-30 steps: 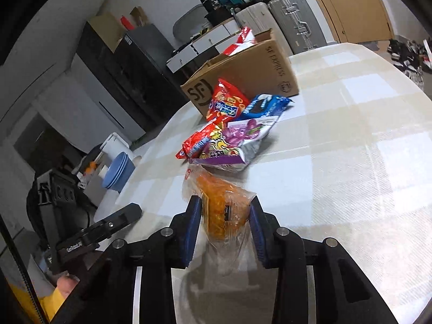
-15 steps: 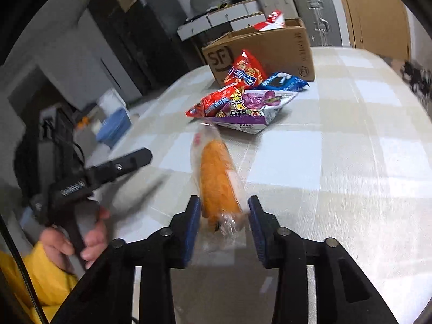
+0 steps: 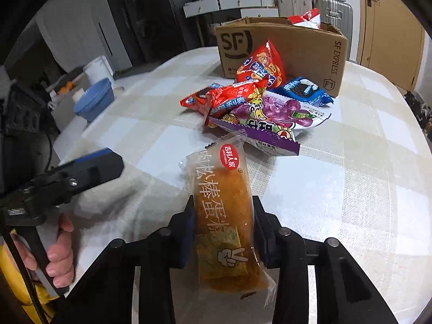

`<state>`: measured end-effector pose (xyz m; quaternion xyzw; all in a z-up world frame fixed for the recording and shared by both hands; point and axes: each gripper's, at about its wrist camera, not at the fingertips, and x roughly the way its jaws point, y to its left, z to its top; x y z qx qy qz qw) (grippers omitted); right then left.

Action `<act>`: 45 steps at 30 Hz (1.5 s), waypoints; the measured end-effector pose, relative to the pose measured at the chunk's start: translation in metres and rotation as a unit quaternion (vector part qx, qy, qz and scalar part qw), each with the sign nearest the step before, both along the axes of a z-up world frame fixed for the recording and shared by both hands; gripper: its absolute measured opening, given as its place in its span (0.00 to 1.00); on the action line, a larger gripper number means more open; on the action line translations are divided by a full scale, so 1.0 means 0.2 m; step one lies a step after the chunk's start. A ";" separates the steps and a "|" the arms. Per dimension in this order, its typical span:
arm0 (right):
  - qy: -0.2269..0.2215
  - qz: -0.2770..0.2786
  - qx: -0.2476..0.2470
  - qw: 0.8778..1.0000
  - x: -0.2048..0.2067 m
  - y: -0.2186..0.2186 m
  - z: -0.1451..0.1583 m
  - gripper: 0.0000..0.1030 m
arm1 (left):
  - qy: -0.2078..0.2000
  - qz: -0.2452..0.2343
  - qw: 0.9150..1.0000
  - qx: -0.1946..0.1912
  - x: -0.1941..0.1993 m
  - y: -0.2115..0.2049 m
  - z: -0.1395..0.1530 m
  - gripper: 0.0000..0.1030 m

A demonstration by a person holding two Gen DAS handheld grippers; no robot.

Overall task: Organize snacks
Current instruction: 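Lift the orange cake bag off the table with the right tool, then grasp the tall red chip bag with the left tool while the right tool holds the cake bag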

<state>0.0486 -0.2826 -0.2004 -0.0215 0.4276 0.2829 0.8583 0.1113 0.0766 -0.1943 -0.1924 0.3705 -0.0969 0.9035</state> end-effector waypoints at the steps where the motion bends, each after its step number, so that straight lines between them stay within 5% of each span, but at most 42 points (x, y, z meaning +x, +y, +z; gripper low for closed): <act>1: -0.005 -0.005 0.016 1.000 -0.01 -0.03 0.02 0.36 | 0.004 0.000 1.000 0.003 0.01 0.00 0.00 0.99; 7: 0.003 -0.048 0.121 0.991 -0.01 -0.26 0.05 0.36 | 0.003 -0.018 0.999 0.031 0.06 -0.07 0.04 0.99; 19: 0.020 -0.093 0.264 0.960 0.01 -0.56 -0.01 0.36 | 0.018 -0.110 0.991 0.070 0.56 -0.37 0.17 0.99; 25: 0.019 -0.073 0.281 0.957 0.00 -0.56 -0.01 0.36 | 0.075 -0.128 0.987 0.055 0.73 -0.38 0.07 0.46; 27: 0.021 -0.073 0.287 0.955 0.00 -0.57 -0.01 0.36 | 0.068 -0.129 0.988 0.047 0.73 -0.37 0.06 0.40; 45: 0.019 -0.073 0.294 0.953 0.01 -0.58 -0.02 0.36 | 0.041 -0.115 0.992 0.018 0.55 -0.16 0.15 0.22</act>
